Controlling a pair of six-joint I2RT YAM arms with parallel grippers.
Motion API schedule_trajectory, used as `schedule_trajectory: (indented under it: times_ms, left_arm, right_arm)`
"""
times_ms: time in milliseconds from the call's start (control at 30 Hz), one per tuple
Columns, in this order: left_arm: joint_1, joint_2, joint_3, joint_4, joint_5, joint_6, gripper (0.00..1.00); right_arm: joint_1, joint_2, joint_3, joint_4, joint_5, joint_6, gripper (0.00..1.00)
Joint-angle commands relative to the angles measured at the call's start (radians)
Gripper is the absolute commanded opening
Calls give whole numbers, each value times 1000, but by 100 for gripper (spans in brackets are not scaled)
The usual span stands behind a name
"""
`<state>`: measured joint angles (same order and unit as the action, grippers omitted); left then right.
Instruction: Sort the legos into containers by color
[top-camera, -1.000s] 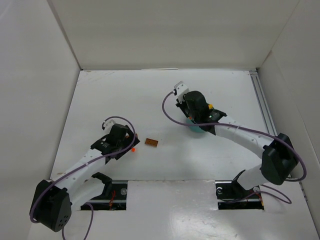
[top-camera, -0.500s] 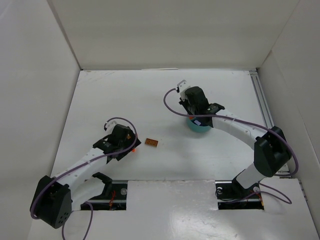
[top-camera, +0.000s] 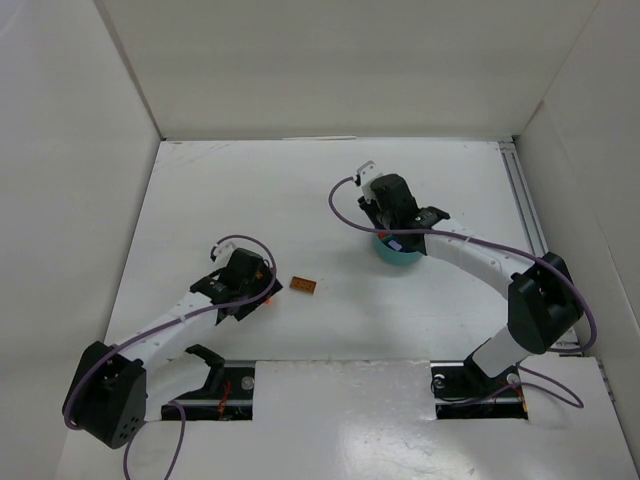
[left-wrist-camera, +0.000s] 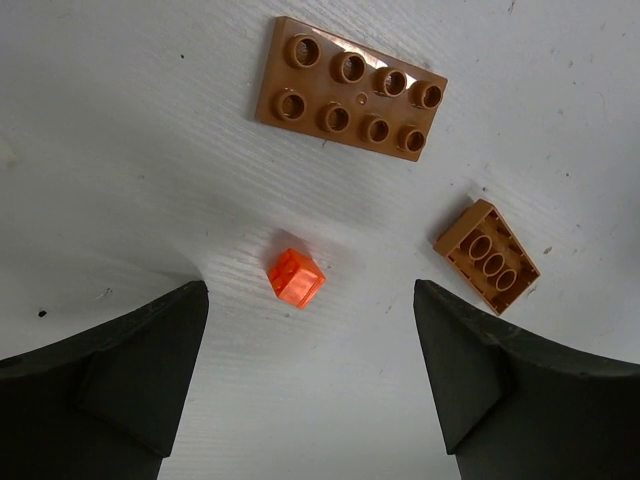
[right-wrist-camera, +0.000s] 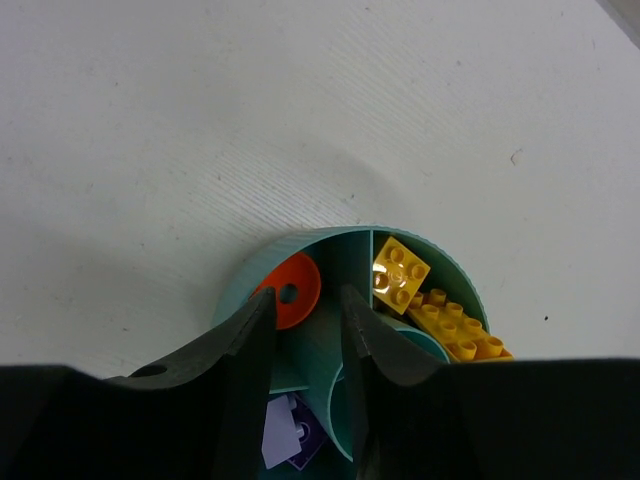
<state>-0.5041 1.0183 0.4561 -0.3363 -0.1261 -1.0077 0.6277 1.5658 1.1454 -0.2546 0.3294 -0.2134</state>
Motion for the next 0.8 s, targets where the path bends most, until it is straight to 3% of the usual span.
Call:
schedule_trajectory:
  times_ms: [0, 233, 367, 533, 767]
  left_arm:
    - [-5, 16, 0, -17, -7, -8, 81]
    - [-5, 34, 0, -7, -7, -8, 75]
    - [-5, 60, 0, 2, -7, -8, 63]
    - [-5, 80, 9, -17, -58, -32, 60]
    - [-14, 129, 39, -59, -101, -32, 46]
  right_arm:
    - [-6, -41, -6, 8, 17, 25, 37]
    - [3, -144, -65, 18, 7, 25, 40]
    - [3, -194, -108, 18, 7, 25, 41]
    - [-6, -233, -157, 9, 7, 34, 42]
    - [-16, -286, -190, 0, 39, 52, 42]
